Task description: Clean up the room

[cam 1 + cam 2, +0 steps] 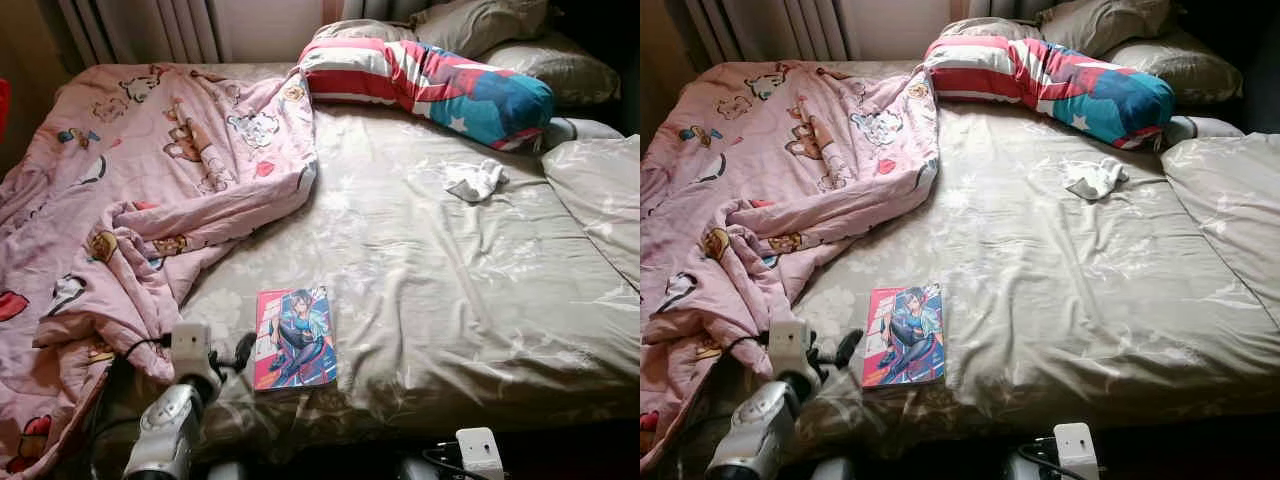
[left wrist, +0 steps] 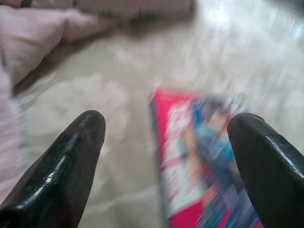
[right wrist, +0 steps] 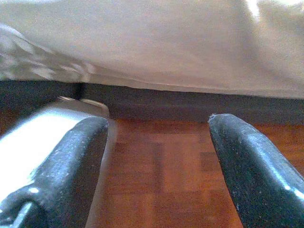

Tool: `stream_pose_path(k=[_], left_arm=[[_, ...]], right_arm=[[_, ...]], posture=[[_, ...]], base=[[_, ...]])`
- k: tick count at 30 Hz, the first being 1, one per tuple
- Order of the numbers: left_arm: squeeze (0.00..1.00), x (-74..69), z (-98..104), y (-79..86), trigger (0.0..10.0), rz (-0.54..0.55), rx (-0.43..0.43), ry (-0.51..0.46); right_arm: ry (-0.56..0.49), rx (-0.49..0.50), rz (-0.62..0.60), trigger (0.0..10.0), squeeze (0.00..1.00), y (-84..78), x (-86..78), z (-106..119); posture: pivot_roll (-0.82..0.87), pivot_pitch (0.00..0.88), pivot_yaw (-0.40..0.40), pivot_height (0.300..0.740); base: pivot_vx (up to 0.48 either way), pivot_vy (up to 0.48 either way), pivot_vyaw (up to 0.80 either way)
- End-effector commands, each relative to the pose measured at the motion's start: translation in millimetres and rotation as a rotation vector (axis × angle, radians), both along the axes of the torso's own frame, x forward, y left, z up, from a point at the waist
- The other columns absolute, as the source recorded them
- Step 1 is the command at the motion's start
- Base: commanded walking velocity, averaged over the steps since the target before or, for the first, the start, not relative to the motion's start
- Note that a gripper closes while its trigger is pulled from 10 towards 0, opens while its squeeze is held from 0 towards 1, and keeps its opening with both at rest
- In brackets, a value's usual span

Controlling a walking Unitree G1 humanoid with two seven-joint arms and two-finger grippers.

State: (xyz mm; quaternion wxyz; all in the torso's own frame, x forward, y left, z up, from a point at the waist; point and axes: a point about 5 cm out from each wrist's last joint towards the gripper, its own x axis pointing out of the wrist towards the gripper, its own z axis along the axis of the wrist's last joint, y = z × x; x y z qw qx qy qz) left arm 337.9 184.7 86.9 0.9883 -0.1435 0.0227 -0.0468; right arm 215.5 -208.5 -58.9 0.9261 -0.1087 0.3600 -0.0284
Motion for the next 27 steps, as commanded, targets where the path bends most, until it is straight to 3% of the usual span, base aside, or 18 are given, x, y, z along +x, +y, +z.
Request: stream_pose_path(k=[1, 3, 4, 6, 16, 18, 19, 21, 27], left_arm=[[0.00, -2.0, -10.6, -4.3, 10.0, 0.004, -0.084, 0.043], [0.00, -1.8, -12.4, -6.0, 10.0, 0.007, -0.105, 0.053], [0.00, -2.7, -19.7, -9.9, 10.0, 0.017, -0.163, 0.090], [0.00, -5.8, -28.2, -11.7, 10.0, 0.034, -0.201, 0.127], [0.00, -20.8, -51.9, -0.6, 10.0, 0.132, -0.278, 0.200], [0.00, -23.9, -53.7, 4.2, 10.0, 0.157, -0.275, 0.192], [0.00, -23.9, -53.7, 4.2, 10.0, 0.157, -0.275, 0.192], [0.00, -27.7, -54.5, 6.8, 10.0, 0.161, -0.274, 0.175], [0.00, -42.7, -66.2, 12.7, 10.0, 0.189, -0.296, 0.186]], right_arm=[[0.198, -0.084, -0.032, 10.0, 0.00, -15.7, -47.5, -24.2], [0.205, -0.105, -0.031, 10.0, 0.00, -18.4, -49.4, -24.4], [0.224, -0.153, -0.023, 10.0, 0.00, -24.9, -54.6, -25.1], [0.245, -0.197, -0.010, 10.0, 0.00, -30.1, -59.8, -26.0], [0.267, -0.306, 0.077, 10.0, 0.00, -35.3, -72.5, -28.7], [0.147, -0.289, 0.058, 10.0, 0.00, -33.1, -62.7, -22.1], [0.147, -0.289, 0.058, 10.0, 0.00, -33.1, -62.7, -22.1], [0.007, -0.212, -0.021, 10.0, 0.00, -33.0, -45.3, -11.0], [-0.230, -0.108, -0.189, 10.0, 0.00, -47.0, -13.4, 17.1]], posture=[[0.02, 0.235, -0.055, 0.587], [-0.01, 0.232, -0.056, 0.587], [-0.01, 0.232, -0.056, 0.587], [-0.02, 0.230, -0.055, 0.587], [-0.03, 0.232, -0.063, 0.587], [-0.02, 0.233, -0.067, 0.587], [-0.02, 0.233, -0.067, 0.587], [-0.02, 0.237, -0.069, 0.587], [-0.02, 0.244, -0.082, 0.587]], base=[[0.000, 0.000, 0.00], [0.000, 0.000, 0.00], [0.000, 0.000, 0.00], [0.000, 0.000, 0.00], [0.000, 0.000, 0.00], [0.000, 0.000, 0.00], [0.000, 0.000, 0.00], [0.000, 0.000, 0.00], [0.000, 0.000, 0.00]])
